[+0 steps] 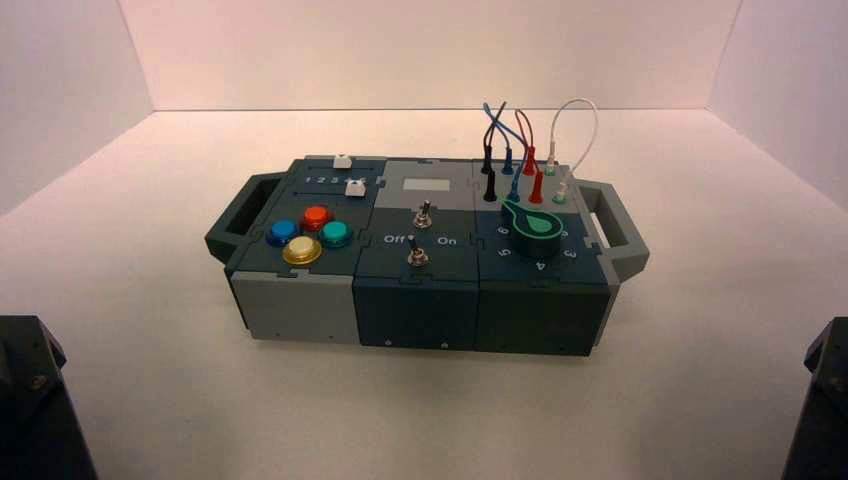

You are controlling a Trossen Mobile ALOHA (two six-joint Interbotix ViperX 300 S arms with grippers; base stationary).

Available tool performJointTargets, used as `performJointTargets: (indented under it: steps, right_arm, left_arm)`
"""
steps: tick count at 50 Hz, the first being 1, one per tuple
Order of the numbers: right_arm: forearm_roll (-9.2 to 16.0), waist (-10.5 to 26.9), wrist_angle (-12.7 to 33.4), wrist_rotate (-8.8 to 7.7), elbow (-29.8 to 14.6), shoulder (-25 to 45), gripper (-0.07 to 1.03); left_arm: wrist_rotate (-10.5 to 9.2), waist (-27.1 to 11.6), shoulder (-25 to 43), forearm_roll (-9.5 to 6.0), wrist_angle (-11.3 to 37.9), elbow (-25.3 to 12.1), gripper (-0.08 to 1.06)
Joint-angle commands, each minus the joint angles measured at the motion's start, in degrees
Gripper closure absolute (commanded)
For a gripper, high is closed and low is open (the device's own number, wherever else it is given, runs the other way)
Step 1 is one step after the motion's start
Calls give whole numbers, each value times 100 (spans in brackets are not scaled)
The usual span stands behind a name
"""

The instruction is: Push the green button with the left gripper.

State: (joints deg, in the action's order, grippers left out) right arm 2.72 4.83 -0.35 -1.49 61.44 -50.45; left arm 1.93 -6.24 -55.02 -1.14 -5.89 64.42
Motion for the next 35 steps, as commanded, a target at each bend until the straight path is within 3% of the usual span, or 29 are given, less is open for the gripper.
performJointTargets:
  steps: [1,16,26,35]
  right_arm:
    - [9,26,-18,9,-193,18,99]
    - [35,105,176,18,-220,44,99]
    - [26,606,536,9,-290,202,99]
    - [26,1116,1187,0,-501,589,99]
  left_arm:
    - [26,-18,44,0,-35,-105,101]
    - [35,-18,70,0,26,-114,101]
    - [26,-79,255,0,466,-229,101]
    - [26,-352,554,0,1222,-457,101]
